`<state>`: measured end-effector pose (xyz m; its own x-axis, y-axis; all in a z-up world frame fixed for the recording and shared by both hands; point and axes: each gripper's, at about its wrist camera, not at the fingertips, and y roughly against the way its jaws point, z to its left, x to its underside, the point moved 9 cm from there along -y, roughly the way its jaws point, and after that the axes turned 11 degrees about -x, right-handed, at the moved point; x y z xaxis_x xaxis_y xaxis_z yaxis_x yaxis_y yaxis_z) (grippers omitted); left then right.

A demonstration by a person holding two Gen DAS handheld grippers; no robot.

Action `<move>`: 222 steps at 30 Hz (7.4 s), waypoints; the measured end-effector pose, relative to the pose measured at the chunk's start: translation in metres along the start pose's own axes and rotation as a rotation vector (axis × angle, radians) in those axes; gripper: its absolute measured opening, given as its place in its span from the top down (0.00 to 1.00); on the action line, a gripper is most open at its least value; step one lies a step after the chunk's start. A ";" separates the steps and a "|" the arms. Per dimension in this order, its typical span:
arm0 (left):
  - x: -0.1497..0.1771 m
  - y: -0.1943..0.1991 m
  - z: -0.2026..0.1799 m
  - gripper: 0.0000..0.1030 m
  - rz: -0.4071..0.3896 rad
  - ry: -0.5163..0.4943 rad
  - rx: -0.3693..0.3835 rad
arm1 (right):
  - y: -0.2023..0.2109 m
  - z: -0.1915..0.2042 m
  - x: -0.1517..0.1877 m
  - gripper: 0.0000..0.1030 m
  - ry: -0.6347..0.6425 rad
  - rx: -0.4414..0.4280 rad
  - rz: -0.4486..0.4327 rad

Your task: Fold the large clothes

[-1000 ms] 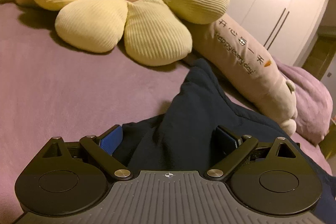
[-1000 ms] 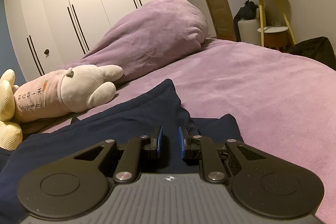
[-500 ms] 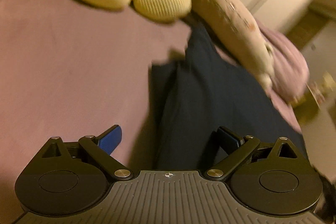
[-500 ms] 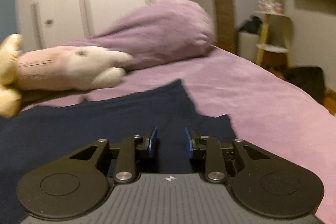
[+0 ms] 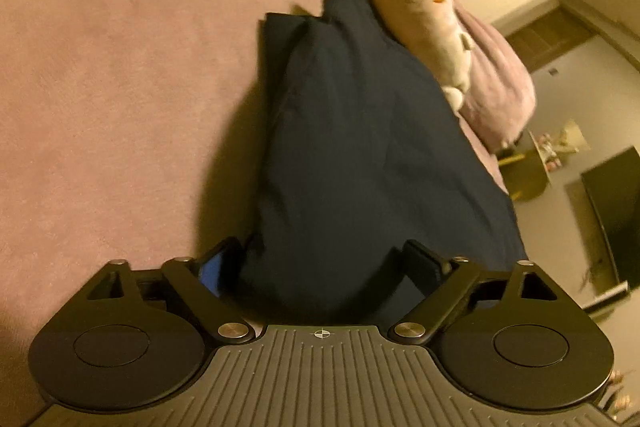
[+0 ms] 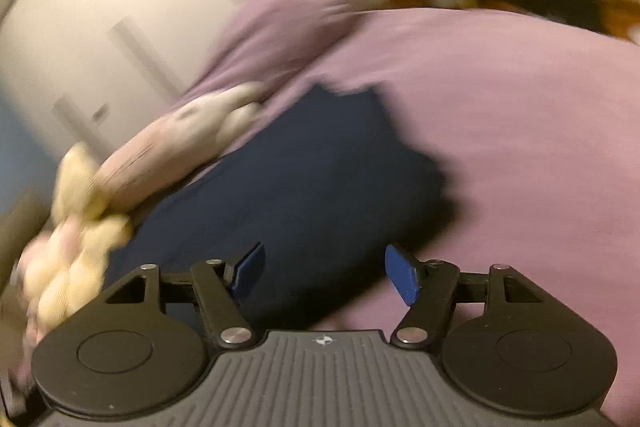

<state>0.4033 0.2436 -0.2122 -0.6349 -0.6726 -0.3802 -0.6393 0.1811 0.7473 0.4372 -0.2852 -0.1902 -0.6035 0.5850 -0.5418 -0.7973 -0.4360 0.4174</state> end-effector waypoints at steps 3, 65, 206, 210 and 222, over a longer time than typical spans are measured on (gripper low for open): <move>-0.002 -0.007 -0.003 0.15 0.000 0.018 -0.021 | -0.004 -0.034 -0.009 0.32 -0.251 -0.110 0.015; 0.096 0.115 0.016 0.21 -0.042 0.054 -0.100 | 0.032 0.155 0.152 0.90 0.710 -0.114 0.215; 0.129 0.015 -0.193 0.20 0.230 -0.008 0.231 | 0.020 -0.056 -0.023 0.51 -0.101 -0.246 0.318; 0.120 0.027 -0.198 0.28 0.218 -0.011 0.263 | 0.027 -0.035 -0.023 0.62 -0.061 -0.276 0.305; 0.080 0.099 -0.103 0.25 0.129 -0.002 0.062 | -0.012 0.051 0.058 0.61 -0.040 -0.426 0.455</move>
<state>0.3338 0.1336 -0.1127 -0.7145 -0.6392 -0.2845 -0.5777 0.3096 0.7553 0.4118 -0.2116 -0.1896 -0.8891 0.2981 -0.3474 -0.3987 -0.8772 0.2676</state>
